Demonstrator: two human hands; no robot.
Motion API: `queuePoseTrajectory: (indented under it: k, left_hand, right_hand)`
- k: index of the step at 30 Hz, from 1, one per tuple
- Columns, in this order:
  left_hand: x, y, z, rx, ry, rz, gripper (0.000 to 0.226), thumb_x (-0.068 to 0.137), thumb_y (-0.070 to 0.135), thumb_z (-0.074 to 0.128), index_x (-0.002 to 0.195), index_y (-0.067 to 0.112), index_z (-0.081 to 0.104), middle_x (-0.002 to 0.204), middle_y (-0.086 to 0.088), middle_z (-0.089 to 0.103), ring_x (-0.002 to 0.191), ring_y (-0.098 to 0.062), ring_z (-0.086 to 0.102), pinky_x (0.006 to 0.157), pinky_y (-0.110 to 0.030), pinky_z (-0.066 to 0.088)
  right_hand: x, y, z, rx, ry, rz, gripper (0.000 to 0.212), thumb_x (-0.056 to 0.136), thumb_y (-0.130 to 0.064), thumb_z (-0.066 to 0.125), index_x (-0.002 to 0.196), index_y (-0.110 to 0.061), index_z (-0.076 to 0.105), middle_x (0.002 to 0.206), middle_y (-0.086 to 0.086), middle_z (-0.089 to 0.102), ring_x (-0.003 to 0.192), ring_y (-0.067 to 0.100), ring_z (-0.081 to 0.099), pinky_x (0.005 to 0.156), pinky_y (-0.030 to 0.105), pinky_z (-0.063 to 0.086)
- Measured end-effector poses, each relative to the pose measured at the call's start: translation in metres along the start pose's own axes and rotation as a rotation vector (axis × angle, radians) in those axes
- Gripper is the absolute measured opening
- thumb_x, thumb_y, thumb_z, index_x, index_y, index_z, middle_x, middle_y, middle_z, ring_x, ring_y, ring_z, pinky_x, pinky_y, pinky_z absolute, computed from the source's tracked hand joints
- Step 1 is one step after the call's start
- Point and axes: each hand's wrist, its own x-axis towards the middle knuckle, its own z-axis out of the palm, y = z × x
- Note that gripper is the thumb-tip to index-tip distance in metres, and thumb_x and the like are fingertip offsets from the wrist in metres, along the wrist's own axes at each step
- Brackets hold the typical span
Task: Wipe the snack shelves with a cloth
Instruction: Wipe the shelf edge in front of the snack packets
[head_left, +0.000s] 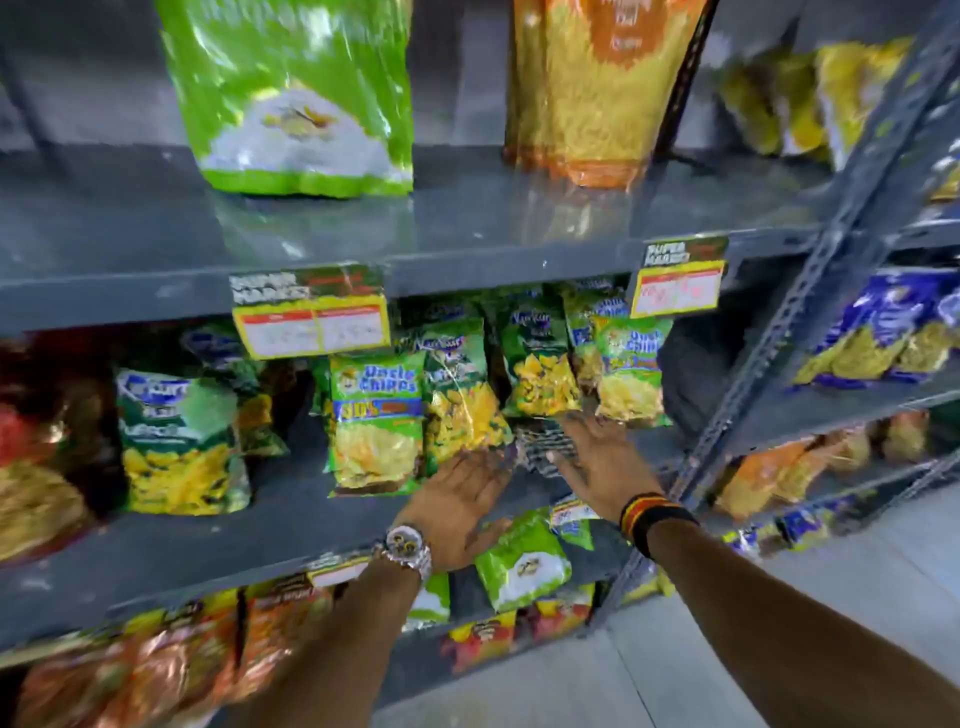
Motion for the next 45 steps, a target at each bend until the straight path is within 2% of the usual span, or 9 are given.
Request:
queuePoseTrajectory:
  k: [6,10,17,25,28,32,34,39,45]
  left_hand:
    - [0.013,-0.012,0.062,-0.028,-0.075,-0.039,0.067,0.106,0.051,0.036,0.154,0.005,0.044,0.161,-0.017,0.043,0.148,-0.037,0.042,0.119,-0.056,0.037]
    - [0.015,-0.016,0.064,-0.010,-0.067,-0.048,0.066,0.106,0.049,0.038,0.158,0.007,0.037,0.165,-0.015,0.035,0.153,-0.032,0.034,0.125,-0.048,0.029]
    - [0.015,-0.013,0.066,0.023,-0.043,-0.074,0.065,0.108,0.046,0.038,0.157,0.005,0.037,0.165,-0.016,0.036,0.152,-0.031,0.035,0.125,-0.046,0.031]
    - [0.013,-0.010,0.056,-0.025,-0.074,-0.083,0.064,0.107,0.044,0.042,0.157,0.005,0.037,0.165,-0.016,0.036,0.153,-0.031,0.033,0.124,-0.047,0.033]
    - [0.001,-0.005,0.039,-0.045,-0.068,-0.066,0.063,0.105,0.042,0.046,0.156,0.005,0.039,0.163,-0.015,0.039,0.152,-0.032,0.035,0.123,-0.048,0.035]
    - [-0.034,0.000,-0.009,-0.018,-0.008,-0.027,0.061,0.109,0.044,0.036,0.158,0.008,0.035,0.166,-0.013,0.034,0.155,-0.029,0.029,0.128,-0.042,0.022]
    - [-0.062,-0.007,-0.042,0.024,0.009,-0.020,0.062,0.109,0.044,0.033,0.158,0.007,0.036,0.166,-0.014,0.035,0.155,-0.029,0.029,0.126,-0.045,0.027]
    - [-0.158,-0.042,-0.145,0.125,0.069,-0.022,0.061,0.109,0.043,0.032,0.157,0.005,0.038,0.164,-0.015,0.039,0.152,-0.030,0.035,0.123,-0.046,0.031]
    - [-0.271,-0.090,-0.272,0.241,0.195,-0.071,0.058,0.105,0.037,0.043,0.150,0.000,0.046,0.156,-0.020,0.047,0.146,-0.035,0.042,0.126,-0.044,0.026]
  right_hand:
    - [0.026,0.031,0.059,-0.067,-0.165,-0.013,0.063,0.095,-0.057,0.019,0.148,-0.025,0.029,0.154,0.003,0.034,0.139,0.028,0.035,0.112,0.047,0.033]
    - [0.012,0.035,0.063,-0.052,-0.067,-0.042,0.058,0.094,-0.058,0.030,0.141,-0.025,0.041,0.146,0.001,0.045,0.131,0.025,0.043,0.110,0.044,0.035]
    - [0.028,0.048,0.073,-0.029,-0.104,-0.144,0.065,0.092,-0.069,0.026,0.148,-0.036,0.027,0.153,-0.004,0.036,0.142,0.020,0.031,0.119,0.049,0.015]
    - [0.003,0.038,0.072,0.021,-0.018,-0.101,0.049,0.091,-0.034,0.053,0.139,-0.029,0.042,0.133,0.000,0.057,0.121,0.025,0.051,0.113,0.044,0.033]
    - [-0.015,0.024,0.053,0.106,-0.041,-0.099,0.049,0.092,-0.028,0.052,0.140,-0.026,0.041,0.135,0.002,0.056,0.123,0.025,0.052,0.106,0.042,0.042]
    - [-0.041,-0.024,0.006,0.222,-0.025,-0.106,0.057,0.090,-0.050,0.028,0.140,-0.027,0.042,0.134,0.002,0.057,0.121,0.022,0.054,0.099,0.035,0.046]
    - [-0.051,-0.058,-0.017,0.241,-0.029,-0.126,0.069,0.083,-0.057,0.020,0.141,-0.026,0.042,0.137,0.002,0.054,0.123,0.022,0.053,0.099,0.034,0.043]
    - [-0.070,-0.161,-0.058,0.173,0.034,-0.243,0.047,0.097,-0.030,0.049,0.142,-0.029,0.040,0.141,0.002,0.050,0.128,0.023,0.049,0.099,0.034,0.042]
    - [-0.079,-0.307,-0.095,0.186,0.114,-0.367,0.050,0.095,-0.032,0.047,0.144,-0.032,0.037,0.147,-0.001,0.046,0.137,0.021,0.041,0.109,0.035,0.037]
